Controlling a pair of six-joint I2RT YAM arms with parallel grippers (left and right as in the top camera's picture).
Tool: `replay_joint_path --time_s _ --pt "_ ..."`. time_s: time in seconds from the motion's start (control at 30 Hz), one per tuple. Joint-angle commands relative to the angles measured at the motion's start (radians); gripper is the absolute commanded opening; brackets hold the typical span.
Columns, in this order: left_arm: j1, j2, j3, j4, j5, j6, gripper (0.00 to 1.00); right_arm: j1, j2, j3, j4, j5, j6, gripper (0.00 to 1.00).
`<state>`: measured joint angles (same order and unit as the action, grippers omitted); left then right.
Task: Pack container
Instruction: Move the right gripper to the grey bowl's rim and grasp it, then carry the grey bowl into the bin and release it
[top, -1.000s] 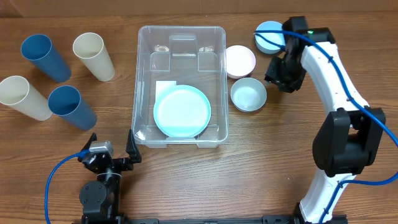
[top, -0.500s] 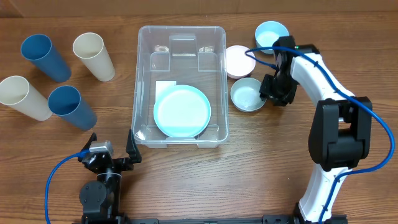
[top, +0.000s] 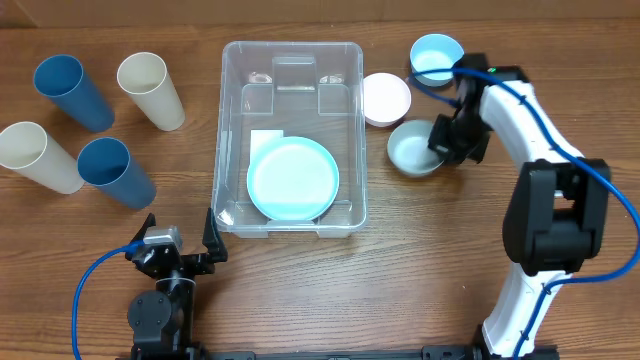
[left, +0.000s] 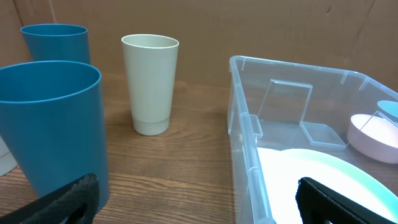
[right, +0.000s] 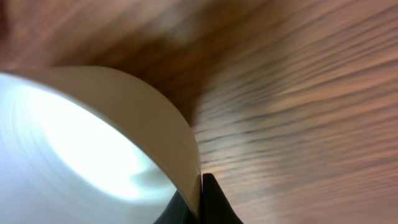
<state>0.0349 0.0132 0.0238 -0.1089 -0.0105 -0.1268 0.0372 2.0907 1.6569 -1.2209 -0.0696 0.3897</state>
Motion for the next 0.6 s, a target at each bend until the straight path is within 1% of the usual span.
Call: replay_joint_path --time_s 0.0,0.13,0.27,0.4,0.47,0.57 --pt "0.006 -0.008 -0.003 0.0 0.011 0.015 1.0 -0.002 -0.143 0.125 -0.043 0.025 -0.05 0.04" --pt "0.006 -0.008 -0.003 0.0 0.011 0.015 1.0 0.079 -0.236 0.185 -0.057 0.032 -0.081 0.04" --pt "0.006 -0.008 -0.003 0.0 0.011 0.015 1.0 0.19 -0.269 0.264 -0.051 0.036 -0.089 0.04" --pt "0.006 -0.008 -0.003 0.0 0.011 0.015 1.0 0.325 -0.263 0.288 0.05 0.09 -0.098 0.04" --pt "0.006 -0.008 -0.003 0.0 0.011 0.015 1.0 0.367 -0.246 0.288 0.102 0.122 -0.098 0.04" --pt "0.006 -0.008 -0.003 0.0 0.011 0.015 1.0 0.388 -0.206 0.288 0.177 0.121 -0.099 0.04"
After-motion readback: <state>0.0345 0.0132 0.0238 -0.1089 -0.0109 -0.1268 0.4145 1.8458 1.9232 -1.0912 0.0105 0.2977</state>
